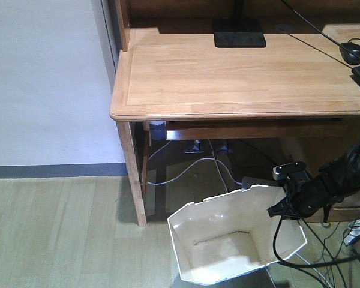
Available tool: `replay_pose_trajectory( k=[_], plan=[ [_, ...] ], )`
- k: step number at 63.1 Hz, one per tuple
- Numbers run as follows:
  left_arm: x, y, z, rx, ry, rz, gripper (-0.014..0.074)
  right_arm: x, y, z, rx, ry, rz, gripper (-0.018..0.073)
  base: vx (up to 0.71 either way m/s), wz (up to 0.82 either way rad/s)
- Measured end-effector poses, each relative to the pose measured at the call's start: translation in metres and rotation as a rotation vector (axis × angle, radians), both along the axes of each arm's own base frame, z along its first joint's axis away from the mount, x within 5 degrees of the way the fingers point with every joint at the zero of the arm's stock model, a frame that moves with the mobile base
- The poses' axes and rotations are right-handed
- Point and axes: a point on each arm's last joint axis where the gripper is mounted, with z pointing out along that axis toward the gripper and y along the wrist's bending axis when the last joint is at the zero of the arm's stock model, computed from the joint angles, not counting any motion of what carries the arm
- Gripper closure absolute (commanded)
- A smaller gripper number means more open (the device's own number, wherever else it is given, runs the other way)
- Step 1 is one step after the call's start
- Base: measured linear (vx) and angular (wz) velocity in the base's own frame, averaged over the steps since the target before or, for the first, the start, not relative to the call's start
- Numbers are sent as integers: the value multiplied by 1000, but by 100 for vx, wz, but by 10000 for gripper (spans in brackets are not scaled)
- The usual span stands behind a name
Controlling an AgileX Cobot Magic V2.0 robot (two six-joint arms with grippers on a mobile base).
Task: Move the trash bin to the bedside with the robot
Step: 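Close the right gripper on the bin rim and lift it slightly, then hold the bin with the right gripper while the base turns toward the bed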
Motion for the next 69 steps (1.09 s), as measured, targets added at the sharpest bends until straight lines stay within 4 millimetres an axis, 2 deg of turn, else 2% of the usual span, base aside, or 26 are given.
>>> replay_pose_trajectory(
  k=[11,69],
  plan=[
    [0,0,0,0,0,0,603,-1,0,11,-2,-18,12,566,0,0],
    [0,0,0,0,0,0,603,-1,1,11,10,-16,10,566,-1,4]
  ],
)
